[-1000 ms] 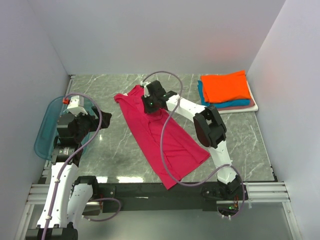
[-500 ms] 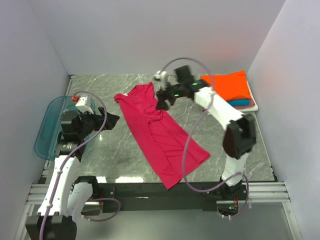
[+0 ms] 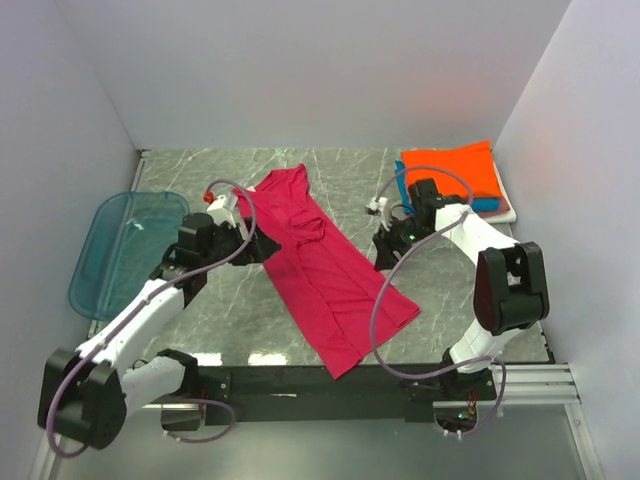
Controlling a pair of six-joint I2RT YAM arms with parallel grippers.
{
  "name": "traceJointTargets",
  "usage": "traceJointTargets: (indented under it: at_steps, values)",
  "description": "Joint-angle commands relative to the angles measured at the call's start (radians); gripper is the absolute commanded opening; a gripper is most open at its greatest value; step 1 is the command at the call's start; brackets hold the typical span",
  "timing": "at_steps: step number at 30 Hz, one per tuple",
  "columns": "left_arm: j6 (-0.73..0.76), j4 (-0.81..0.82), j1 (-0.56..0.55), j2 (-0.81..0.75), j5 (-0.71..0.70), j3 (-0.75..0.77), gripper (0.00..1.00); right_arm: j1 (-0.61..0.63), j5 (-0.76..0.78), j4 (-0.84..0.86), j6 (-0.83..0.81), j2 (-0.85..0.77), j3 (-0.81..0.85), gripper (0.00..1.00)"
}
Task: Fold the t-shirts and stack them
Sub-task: Fold the tshirt
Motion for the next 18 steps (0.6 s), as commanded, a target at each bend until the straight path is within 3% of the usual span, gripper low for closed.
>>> traceJointTargets:
  at_steps: [1, 9, 11, 14, 15, 18]
  values:
    - [-0.127, 0.147, -0.011, 0.109, -0.073, 0.014, 0.85, -0.058, 0.076, 0.041, 0.024, -0.053, -0.062, 0.66]
    - [-0.034, 0.121, -0.028, 0.373, -0.228, 0.244, 0.83, -0.102, 0.143, 0.02, -0.005, -0.012, -0.15, 0.66]
    - [0.01, 0.06, -0.027, 0.506, -0.278, 0.411, 0.78, -0.102, 0.131, 0.018, 0.0, -0.001, -0.157, 0.66]
    - [0.093, -0.073, -0.01, 0.75, -0.294, 0.704, 0.59, -0.101, 0.119, 0.026, 0.024, 0.005, -0.163, 0.65]
    - [0.122, -0.106, -0.007, 0.875, -0.294, 0.858, 0.56, -0.102, 0.111, 0.032, 0.027, 0.008, -0.162, 0.65]
    - [0.204, -0.205, -0.002, 1.036, -0.253, 1.116, 0.51, -0.103, 0.108, 0.05, 0.052, 0.013, -0.157, 0.64]
